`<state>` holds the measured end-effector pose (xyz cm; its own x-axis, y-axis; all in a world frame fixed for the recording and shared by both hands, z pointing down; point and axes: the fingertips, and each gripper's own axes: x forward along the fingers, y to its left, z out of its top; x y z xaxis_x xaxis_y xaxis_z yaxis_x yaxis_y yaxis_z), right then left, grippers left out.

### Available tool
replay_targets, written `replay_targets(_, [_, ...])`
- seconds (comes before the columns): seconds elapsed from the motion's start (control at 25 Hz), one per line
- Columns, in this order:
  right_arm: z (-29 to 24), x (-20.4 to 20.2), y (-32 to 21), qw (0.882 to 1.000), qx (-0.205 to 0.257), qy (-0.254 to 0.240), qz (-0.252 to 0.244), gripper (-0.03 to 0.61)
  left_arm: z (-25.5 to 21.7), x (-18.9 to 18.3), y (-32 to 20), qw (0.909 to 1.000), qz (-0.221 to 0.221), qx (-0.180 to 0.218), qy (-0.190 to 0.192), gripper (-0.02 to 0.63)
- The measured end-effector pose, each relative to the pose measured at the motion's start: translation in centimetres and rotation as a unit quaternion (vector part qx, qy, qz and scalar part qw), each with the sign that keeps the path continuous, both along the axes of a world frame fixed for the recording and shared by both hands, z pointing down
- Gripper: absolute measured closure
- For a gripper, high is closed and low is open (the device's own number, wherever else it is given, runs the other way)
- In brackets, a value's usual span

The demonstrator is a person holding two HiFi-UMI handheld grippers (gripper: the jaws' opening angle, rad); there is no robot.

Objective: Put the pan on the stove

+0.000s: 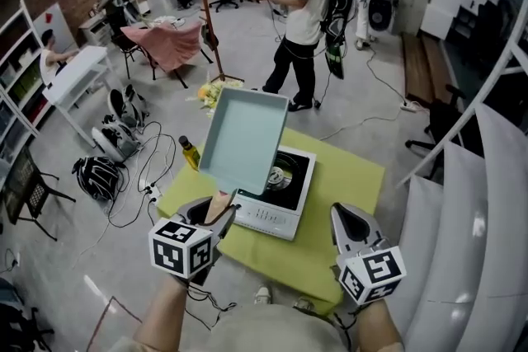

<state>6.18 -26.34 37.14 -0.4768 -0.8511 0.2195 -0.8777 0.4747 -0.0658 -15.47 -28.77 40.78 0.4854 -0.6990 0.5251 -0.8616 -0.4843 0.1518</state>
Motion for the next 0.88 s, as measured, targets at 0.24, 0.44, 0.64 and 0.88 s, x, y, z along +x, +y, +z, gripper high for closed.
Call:
replay_targets(0.24, [0.7,1.1,-1.9,1.0,-0.003,-0.002,-0.015,0.572,1.6,1.9,-1.4,0.9998,-0.001,-0.013,-0.018,0.442])
replay_targets(0.44, [2.6,1.7,-3.0,0.999,-0.021,-0.005,-0.025,0.572,3.9,3.9,-2.7,0.9991,0.002,-0.031,-0.028,0.442])
replay_targets(0.64, [5.3,1.5,-4.3,0.999,-0.044,-0.001,-0.032,0.572,7.1,4.6,-4.0,0.9979,0.002,-0.051,-0.041,0.442])
replay_targets(0.88, [8.7,1.5,-5.1,0.996,-0.081,0.004,-0.034,0.572,10.8,5.1,-5.0,0.9955,0.003,-0.081,-0.049,0.442])
